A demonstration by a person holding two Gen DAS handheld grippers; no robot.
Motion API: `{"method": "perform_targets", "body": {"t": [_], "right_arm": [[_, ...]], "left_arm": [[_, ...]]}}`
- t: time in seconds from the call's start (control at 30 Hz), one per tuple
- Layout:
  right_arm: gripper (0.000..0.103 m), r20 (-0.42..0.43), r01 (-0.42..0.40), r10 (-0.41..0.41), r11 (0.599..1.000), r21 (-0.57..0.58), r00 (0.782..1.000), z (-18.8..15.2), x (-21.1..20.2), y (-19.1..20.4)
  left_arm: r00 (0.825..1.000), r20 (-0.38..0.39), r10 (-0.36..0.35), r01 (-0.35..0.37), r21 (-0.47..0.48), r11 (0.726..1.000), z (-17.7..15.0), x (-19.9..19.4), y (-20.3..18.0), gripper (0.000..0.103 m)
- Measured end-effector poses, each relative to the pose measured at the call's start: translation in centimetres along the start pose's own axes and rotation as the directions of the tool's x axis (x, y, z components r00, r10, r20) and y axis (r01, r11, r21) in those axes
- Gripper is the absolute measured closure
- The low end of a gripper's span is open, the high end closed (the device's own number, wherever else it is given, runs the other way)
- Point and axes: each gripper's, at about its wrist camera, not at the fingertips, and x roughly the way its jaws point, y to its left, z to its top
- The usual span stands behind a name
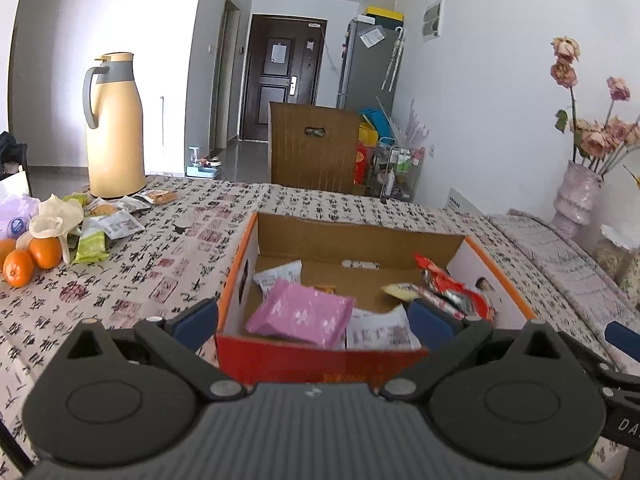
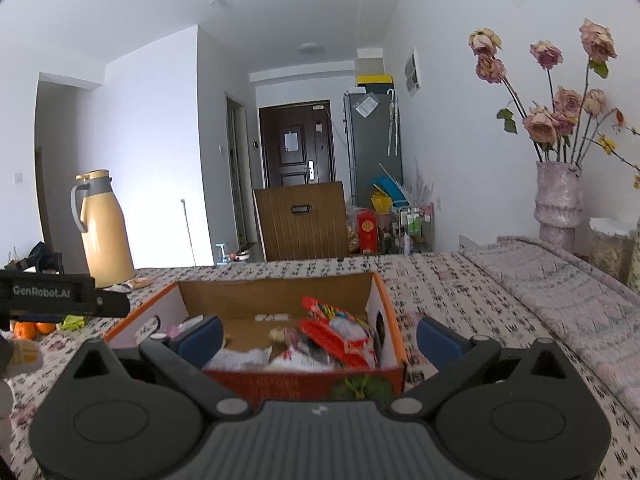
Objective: Organize snacks
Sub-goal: 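Withdraw both grippers from the box back toward the snack pile, then grasp the green bar packet in the pile with the left gripper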
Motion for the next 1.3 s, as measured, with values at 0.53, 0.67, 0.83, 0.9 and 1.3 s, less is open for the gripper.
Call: {"method": "perform_targets", "body": {"t": [0.53,0.67,0.83,0.9,1.3], "right_arm": [[0.0,-0.096,0.07,-0.069,0.997,0.009,0.993,-4.3,-5.3,-2.2],[0.0,-0.126,0.091,-0.089,0.996,0.015,0.988,-5.8,-6.6,-2.8],[0.0,-0.151,0.109,-0.103,0.994,0.029,0.983,-7.1,-7.4,-3.6],[0.0,-0.154,0.108,-0.102,0.994,0.032,0.983,-7.4,-7.8,-3.6],[0.0,-0.169,0.094,-0.085,0.995,0.041,0.982,-8.9,-9.3,-3.4]], "left_arm": [[0.998,-0.056,-0.036,0.039,0.056,0.998,-5.1,-4.0,0.3,0.0],[0.994,-0.096,-0.054,0.063,0.085,0.994,-6.7,-4.3,0.2,0.0],[0.986,-0.15,-0.08,0.098,0.116,0.989,-8.5,-4.5,-0.6,0.0],[0.982,-0.166,-0.094,0.117,0.138,0.984,-9.4,-4.7,-1.1,0.0],[0.955,-0.251,-0.159,0.212,0.201,0.956,-12.5,-4.7,-3.3,0.003]]}}
